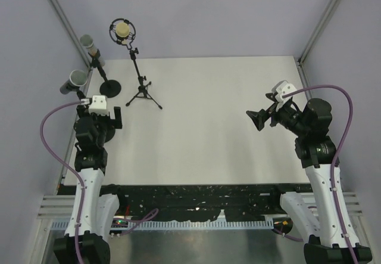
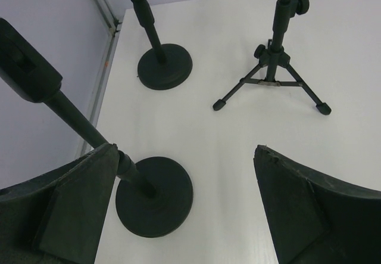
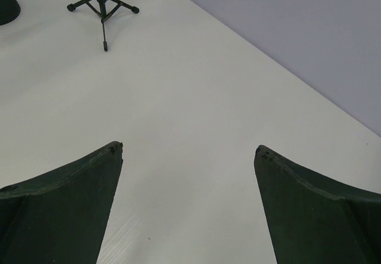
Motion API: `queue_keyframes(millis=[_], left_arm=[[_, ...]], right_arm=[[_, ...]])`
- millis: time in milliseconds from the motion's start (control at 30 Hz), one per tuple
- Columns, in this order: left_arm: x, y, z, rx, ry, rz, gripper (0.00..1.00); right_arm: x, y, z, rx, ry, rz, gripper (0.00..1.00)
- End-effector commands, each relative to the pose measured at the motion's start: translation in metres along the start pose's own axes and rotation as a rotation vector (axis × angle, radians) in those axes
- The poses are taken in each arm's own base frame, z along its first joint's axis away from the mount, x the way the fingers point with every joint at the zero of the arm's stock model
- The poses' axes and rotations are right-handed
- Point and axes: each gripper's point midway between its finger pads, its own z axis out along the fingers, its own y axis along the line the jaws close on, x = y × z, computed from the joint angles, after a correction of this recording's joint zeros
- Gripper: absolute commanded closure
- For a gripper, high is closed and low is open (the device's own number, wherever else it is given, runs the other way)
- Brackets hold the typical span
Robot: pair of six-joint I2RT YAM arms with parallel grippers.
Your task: Remove the microphone from the stand
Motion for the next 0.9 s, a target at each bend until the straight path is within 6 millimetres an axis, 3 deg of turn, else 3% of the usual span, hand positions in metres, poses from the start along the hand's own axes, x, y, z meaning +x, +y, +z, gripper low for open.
queue_keyframes(millis=[0, 267, 600, 867], left_arm=[[-0.008, 0.005, 0.004, -0.037, -0.081, -0.025, 0.0], [-0.003, 0.051, -0.001, -0.301, -0.125, -0.048, 0.0], [-0.005, 0.078, 0.004, -0.403, -0.188, -0.052, 0.08], [-0.004, 0.088, 0.014, -0.423, -0.2, -0.061, 0.14]], right_arm=[[-0.012, 0.005, 0.004, -0.042, -0.063, -0.019, 0.05], [-0.008, 0.004, 0.005, -0.042, -0.054, -0.019, 0.05], [-0.006, 0.005, 0.006, -0.043, -0.049, -0.015, 0.05], [-0.006, 0.005, 0.005, -0.046, -0.05, -0.015, 0.05]])
